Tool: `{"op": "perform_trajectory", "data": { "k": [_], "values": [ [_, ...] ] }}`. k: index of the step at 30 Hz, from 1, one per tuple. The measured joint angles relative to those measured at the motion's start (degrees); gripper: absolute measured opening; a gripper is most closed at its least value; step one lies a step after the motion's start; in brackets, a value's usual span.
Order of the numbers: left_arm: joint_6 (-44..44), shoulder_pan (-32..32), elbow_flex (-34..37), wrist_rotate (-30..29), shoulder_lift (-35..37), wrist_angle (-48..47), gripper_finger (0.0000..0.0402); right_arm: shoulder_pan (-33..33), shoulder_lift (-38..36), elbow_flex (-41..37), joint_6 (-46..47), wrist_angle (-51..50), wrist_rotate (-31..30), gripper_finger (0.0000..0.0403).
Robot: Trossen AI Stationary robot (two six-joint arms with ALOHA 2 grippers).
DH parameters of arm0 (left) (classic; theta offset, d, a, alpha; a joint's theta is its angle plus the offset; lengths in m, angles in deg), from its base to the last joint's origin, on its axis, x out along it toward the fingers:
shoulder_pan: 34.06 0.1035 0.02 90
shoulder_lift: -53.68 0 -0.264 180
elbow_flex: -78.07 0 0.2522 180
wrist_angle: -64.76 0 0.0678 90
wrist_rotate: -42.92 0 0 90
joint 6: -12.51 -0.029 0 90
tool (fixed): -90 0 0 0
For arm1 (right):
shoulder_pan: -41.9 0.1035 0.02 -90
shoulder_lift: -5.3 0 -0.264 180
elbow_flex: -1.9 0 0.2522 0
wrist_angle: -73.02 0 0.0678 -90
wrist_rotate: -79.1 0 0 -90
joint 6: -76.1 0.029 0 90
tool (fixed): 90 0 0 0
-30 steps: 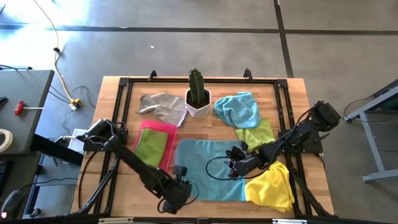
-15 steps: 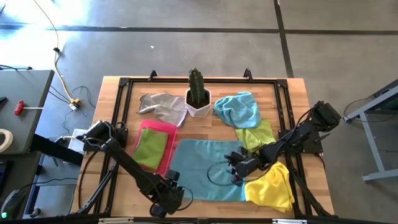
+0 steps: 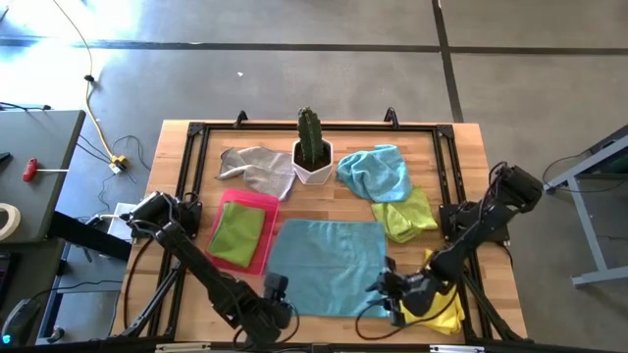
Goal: Fold microfiber towels
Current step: Fold the bottom blue towel
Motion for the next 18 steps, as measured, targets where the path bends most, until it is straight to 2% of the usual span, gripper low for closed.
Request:
{"op": "perform_trajectory", "data": {
  "k": [6, 10, 13, 18],
  "values": [
    [3.4, -0.1, -0.1, -1.8, -0.5, 1.9, 0.0181, 2.3, 5.6, 0.8, 2.2, 6.5, 0.6, 0.0144],
    [3.5, -0.4, -0.1, -2.2, -2.4, 2.5, 0.0181, 3.0, 10.7, 5.9, 1.6, 2.8, 1.5, 0.0144],
    [2.8, -0.8, -0.1, -2.2, -4.1, 2.4, 0.0181, 3.3, 13.4, 11.2, 1.1, -4.1, 2.8, 0.0144],
    [3.4, -1.4, 0.0, -2.4, -6.1, 1.2, 0.0181, 3.6, 18.5, 21.6, 2.2, -22.8, 6.1, 0.0144]
  ]
}}
